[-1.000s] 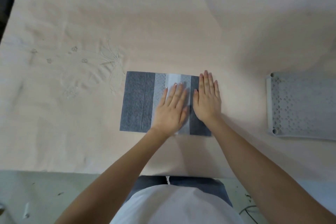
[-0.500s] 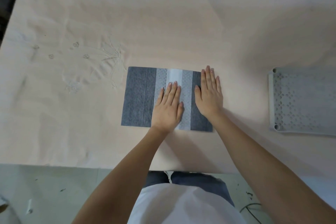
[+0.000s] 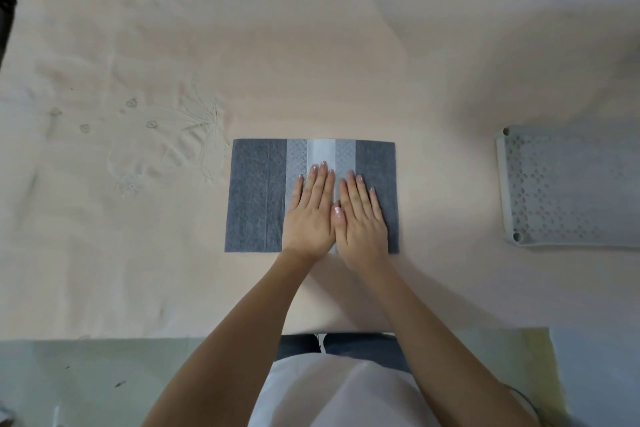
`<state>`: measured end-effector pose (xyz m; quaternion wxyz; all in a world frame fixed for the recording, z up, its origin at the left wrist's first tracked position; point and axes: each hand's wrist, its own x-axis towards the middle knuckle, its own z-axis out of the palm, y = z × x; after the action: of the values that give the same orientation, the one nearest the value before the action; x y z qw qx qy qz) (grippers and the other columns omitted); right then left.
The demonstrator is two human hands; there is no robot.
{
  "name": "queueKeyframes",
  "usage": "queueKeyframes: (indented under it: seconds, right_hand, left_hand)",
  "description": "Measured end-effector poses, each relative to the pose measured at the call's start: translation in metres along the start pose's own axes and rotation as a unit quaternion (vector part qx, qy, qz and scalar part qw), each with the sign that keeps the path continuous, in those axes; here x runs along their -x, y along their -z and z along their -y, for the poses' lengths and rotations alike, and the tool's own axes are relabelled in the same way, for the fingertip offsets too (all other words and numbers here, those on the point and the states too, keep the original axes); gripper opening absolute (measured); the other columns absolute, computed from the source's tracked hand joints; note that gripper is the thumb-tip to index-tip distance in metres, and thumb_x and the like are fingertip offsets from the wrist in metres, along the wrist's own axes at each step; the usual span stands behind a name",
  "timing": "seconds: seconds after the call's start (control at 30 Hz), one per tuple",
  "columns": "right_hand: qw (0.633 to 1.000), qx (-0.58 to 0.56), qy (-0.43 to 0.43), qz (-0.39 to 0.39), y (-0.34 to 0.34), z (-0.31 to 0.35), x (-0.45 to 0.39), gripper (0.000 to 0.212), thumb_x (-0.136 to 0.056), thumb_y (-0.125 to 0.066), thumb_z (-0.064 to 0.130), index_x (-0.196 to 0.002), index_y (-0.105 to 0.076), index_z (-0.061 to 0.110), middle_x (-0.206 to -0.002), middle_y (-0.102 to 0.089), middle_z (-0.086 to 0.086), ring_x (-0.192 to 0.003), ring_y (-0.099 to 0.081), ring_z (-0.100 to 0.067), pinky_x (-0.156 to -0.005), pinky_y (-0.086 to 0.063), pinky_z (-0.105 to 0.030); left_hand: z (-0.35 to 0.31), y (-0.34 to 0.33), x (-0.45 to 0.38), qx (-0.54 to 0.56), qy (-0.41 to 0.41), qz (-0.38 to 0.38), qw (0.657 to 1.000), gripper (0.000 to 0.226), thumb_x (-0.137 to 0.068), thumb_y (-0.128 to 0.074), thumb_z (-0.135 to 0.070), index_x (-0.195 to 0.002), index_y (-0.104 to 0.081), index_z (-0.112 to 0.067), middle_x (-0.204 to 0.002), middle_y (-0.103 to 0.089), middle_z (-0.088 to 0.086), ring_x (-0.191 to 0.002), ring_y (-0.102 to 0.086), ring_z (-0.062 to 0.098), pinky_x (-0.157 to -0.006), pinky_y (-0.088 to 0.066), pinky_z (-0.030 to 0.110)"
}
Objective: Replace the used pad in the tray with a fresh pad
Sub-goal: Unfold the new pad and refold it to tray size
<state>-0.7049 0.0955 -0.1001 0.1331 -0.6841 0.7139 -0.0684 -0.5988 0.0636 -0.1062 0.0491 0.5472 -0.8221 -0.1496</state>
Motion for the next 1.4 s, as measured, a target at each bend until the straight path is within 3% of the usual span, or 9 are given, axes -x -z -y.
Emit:
queueKeyframes:
  seconds: [0.13, 0.33, 0.47, 0.57, 0.63, 0.77, 0.93, 1.23, 1.4]
  right_hand:
    - [0.999, 0.035, -0.030, -0.020, -0.001, -0.016, 0.005, 0.054, -0.098, -0.019, 0.027, -0.145, -0.031, 0.003, -0.153, -0.029, -0.012, -0.142, -0.026, -0.024, -0.117, -0.018, -0.040]
    - [0.996, 0.044, -0.071, -0.019, 0.004, -0.035, 0.012, 0.056, -0.097, -0.022, 0.028, -0.144, -0.030, -0.002, -0.152, -0.026, -0.018, -0.142, -0.024, -0.030, -0.117, -0.020, -0.045]
    - [0.999, 0.002, -0.050, -0.010, 0.011, -0.038, 0.010, 0.052, -0.100, -0.027, 0.027, -0.146, -0.025, 0.002, -0.155, -0.017, -0.013, -0.145, -0.015, -0.026, -0.119, -0.007, -0.039]
    - [0.983, -0.128, -0.083, -0.101, 0.027, -0.047, 0.005, 0.040, -0.092, -0.055, 0.009, -0.130, -0.052, -0.004, -0.144, -0.041, -0.020, -0.136, -0.036, -0.032, -0.114, -0.027, -0.041]
    - [0.964, -0.174, -0.148, -0.135, 0.042, -0.055, -0.001, 0.031, -0.084, -0.060, 0.004, -0.114, -0.061, -0.003, -0.124, -0.057, -0.018, -0.119, -0.053, -0.034, -0.100, -0.041, -0.038]
    - [0.926, -0.236, -0.295, 0.020, 0.065, -0.070, -0.030, 0.022, -0.085, -0.057, 0.015, -0.103, -0.063, 0.004, -0.092, -0.064, -0.008, -0.090, -0.063, -0.026, -0.074, -0.039, -0.025]
    - [0.834, -0.376, -0.381, 0.129, 0.087, -0.072, -0.058, 0.018, -0.089, -0.053, 0.017, -0.098, -0.059, 0.003, -0.073, -0.059, -0.009, -0.057, -0.057, -0.017, -0.052, -0.042, -0.022]
    - [0.751, -0.422, -0.455, 0.224, 0.099, -0.066, -0.063, 0.016, -0.090, -0.050, 0.021, -0.094, -0.052, 0.005, -0.071, -0.065, -0.010, -0.048, -0.048, -0.009, -0.038, -0.042, -0.012]
    - [0.699, -0.481, -0.471, 0.242, 0.095, -0.069, -0.058, 0.031, -0.095, -0.040, 0.027, -0.110, -0.052, 0.004, -0.063, -0.069, -0.006, -0.050, -0.043, -0.007, -0.039, -0.040, -0.011]
  left_hand:
    - [-0.001, -0.002, -0.002, 0.009, 0.006, -0.012, 1.000, 0.057, -0.098, -0.019, -0.029, -0.146, -0.027, -0.001, -0.155, -0.021, 0.013, -0.145, -0.015, 0.026, -0.119, -0.014, 0.044]
    - [0.002, -0.007, -0.002, 0.015, 0.005, -0.002, 1.000, 0.057, -0.100, -0.016, -0.032, -0.149, -0.016, -0.005, -0.158, -0.010, 0.009, -0.147, -0.003, 0.022, -0.120, -0.001, 0.040]
    - [0.004, 0.005, -0.004, 0.133, 0.007, 0.018, 0.991, 0.057, -0.101, -0.017, -0.041, -0.150, -0.013, -0.012, -0.157, -0.001, 0.000, -0.145, 0.007, 0.012, -0.119, 0.008, 0.032]
    - [0.019, 0.037, -0.003, 0.431, 0.104, 0.036, 0.895, 0.042, -0.099, -0.035, -0.038, -0.140, -0.042, -0.031, -0.149, -0.036, -0.009, -0.140, -0.029, 0.011, -0.116, -0.020, 0.032]
    - [0.042, 0.059, 0.001, 0.438, 0.165, -0.034, 0.883, 0.029, -0.095, -0.048, -0.026, -0.121, -0.057, -0.035, -0.124, -0.058, -0.010, -0.112, -0.055, 0.011, -0.099, -0.043, 0.034]
    - [0.101, 0.094, -0.003, 0.279, 0.302, -0.058, 0.910, 0.030, -0.088, -0.053, -0.015, -0.117, -0.059, -0.011, -0.110, -0.063, 0.006, -0.097, -0.062, 0.027, -0.084, -0.050, 0.035]
    - [0.127, 0.118, -0.009, 0.370, 0.393, 0.091, 0.837, 0.014, -0.088, -0.052, -0.006, -0.100, -0.057, 0.000, -0.089, -0.061, 0.021, -0.071, -0.060, 0.031, -0.070, -0.055, 0.039]
    - [0.122, 0.123, -0.010, 0.399, 0.439, 0.143, 0.792, 0.014, -0.086, -0.063, -0.010, -0.079, -0.057, 0.000, -0.070, -0.056, 0.012, -0.056, -0.053, 0.020, -0.057, -0.051, 0.025]
    - [0.123, 0.123, -0.010, 0.402, 0.448, 0.170, 0.780, 0.028, -0.088, -0.061, -0.010, -0.064, -0.046, -0.006, -0.054, -0.043, 0.006, -0.030, -0.040, 0.012, -0.031, -0.031, 0.011]
